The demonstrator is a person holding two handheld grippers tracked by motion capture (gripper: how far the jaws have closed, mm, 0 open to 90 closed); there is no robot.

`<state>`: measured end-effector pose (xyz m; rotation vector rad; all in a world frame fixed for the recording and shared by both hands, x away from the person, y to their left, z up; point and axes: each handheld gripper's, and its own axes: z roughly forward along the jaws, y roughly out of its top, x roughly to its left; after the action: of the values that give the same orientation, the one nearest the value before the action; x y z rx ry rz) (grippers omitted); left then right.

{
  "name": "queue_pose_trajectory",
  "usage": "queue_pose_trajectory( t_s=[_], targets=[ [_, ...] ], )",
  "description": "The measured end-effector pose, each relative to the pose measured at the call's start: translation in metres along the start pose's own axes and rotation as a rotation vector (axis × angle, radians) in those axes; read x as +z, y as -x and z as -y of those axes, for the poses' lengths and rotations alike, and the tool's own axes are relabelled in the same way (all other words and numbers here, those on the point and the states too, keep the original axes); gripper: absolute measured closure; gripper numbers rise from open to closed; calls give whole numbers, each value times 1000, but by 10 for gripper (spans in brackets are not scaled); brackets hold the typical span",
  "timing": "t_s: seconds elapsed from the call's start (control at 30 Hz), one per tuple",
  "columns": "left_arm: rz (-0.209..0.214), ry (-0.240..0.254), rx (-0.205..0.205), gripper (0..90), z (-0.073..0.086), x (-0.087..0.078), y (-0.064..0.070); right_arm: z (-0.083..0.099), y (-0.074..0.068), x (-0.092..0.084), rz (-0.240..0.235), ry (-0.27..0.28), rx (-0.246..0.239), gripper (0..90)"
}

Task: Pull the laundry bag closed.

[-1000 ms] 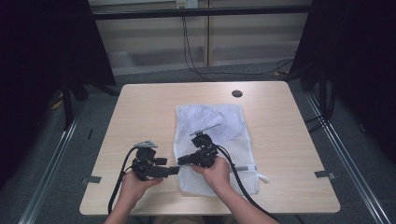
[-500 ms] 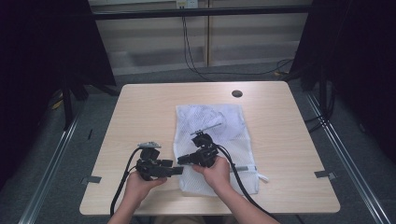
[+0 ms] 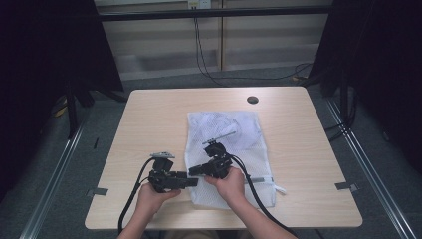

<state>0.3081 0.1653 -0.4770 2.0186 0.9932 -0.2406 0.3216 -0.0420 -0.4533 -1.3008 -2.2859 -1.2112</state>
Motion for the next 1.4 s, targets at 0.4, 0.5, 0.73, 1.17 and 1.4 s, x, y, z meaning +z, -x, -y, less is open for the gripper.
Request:
queue_pose_trajectory(
  t_s=[0.4, 0.5, 0.73, 1.17, 1.4],
  targets=[
    [32, 3, 1, 521, 1, 5, 1, 0, 0, 0, -18, 10, 9, 867],
    [30, -1, 4, 557, 1, 5, 1, 0, 0, 0, -18, 12, 8, 867],
    [37, 26, -22, 680, 3, 0, -3, 0, 0, -1, -27, 16, 12, 867],
    [38, 40, -51, 740, 3, -1, -4, -1, 1, -4, -36, 27, 12, 868],
    [31, 23, -39, 651, 3, 5, 0, 0, 0, -1, -41, 23, 15, 868]
  ],
)
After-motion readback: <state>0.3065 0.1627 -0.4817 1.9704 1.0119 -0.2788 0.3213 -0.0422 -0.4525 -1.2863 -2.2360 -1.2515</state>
